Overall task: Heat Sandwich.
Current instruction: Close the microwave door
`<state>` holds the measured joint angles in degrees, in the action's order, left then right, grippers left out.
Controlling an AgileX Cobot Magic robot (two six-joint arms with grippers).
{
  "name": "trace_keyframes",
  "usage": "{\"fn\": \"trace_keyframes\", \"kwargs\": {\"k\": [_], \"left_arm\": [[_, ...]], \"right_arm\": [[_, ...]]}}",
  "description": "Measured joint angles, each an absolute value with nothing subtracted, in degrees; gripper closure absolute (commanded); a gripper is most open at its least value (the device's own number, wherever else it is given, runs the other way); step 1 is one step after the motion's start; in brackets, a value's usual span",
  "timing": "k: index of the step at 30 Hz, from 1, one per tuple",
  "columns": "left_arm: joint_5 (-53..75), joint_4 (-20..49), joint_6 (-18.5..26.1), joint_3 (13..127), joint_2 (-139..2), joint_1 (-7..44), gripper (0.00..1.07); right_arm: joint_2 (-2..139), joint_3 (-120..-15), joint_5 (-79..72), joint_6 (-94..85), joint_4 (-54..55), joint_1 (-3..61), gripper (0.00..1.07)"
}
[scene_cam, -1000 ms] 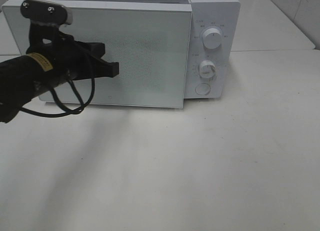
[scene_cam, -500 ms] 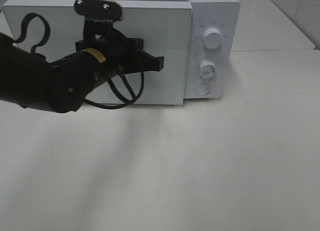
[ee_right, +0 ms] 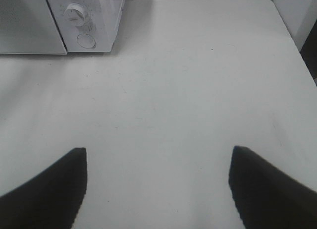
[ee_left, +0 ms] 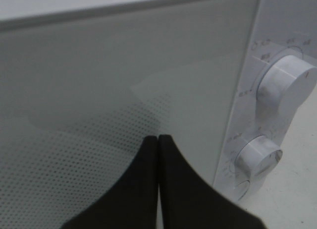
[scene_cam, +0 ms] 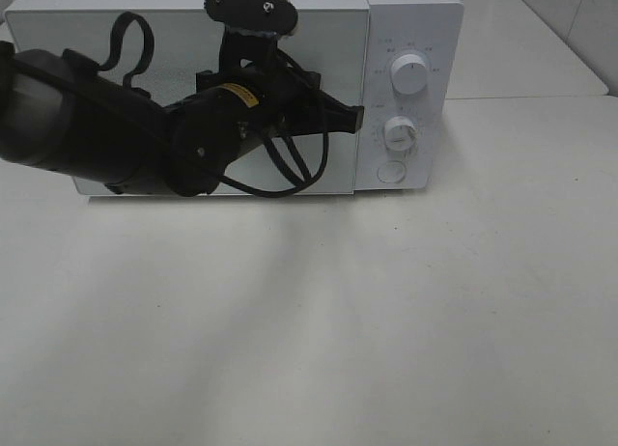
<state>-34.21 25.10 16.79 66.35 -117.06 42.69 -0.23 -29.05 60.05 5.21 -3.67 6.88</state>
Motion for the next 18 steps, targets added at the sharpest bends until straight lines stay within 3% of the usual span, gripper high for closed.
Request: {"fn": "trace_keyframes", "kwargs": {"k": [18], "left_arm": [[-34.15, 27.33, 17.53, 68.07, -118.09, 42.86, 1.07]], "right_arm": [[-0.23, -29.05, 60.05, 5.21, -3.67, 6.88, 0.32]]}}
